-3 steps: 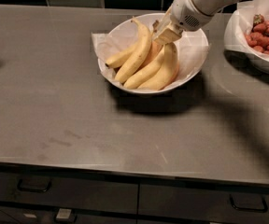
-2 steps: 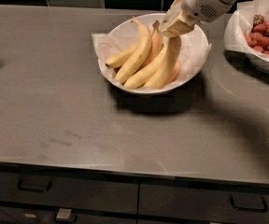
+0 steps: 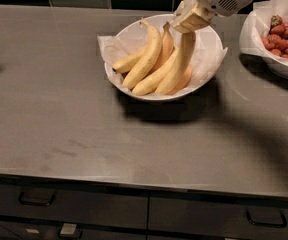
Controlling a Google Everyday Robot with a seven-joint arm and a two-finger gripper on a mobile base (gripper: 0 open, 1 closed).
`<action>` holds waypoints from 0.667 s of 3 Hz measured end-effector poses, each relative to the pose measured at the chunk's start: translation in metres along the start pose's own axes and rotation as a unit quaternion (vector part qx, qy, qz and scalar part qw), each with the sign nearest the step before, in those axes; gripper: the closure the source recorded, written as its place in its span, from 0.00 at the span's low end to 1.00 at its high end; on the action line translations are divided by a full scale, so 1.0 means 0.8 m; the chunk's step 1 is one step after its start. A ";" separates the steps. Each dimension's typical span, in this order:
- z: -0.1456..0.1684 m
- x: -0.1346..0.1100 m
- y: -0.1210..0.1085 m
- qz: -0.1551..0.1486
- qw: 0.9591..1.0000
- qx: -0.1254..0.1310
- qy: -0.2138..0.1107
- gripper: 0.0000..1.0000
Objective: Pick banana from white bowl
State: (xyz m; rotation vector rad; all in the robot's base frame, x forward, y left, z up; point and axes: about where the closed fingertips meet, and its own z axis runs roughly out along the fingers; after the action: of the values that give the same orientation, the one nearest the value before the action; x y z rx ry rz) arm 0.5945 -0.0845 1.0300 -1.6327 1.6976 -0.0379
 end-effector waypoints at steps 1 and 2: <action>-0.054 -0.033 0.000 -0.029 0.999 0.035 -0.022 1.00; -0.120 -0.074 0.013 -0.066 0.994 0.074 -0.048 1.00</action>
Offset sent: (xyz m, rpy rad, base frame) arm -0.1165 0.0081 0.1482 0.0462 -0.3400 0.1111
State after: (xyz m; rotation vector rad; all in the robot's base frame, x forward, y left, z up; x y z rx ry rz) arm 0.5284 -0.0769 1.1213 -1.6067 1.4782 -0.1443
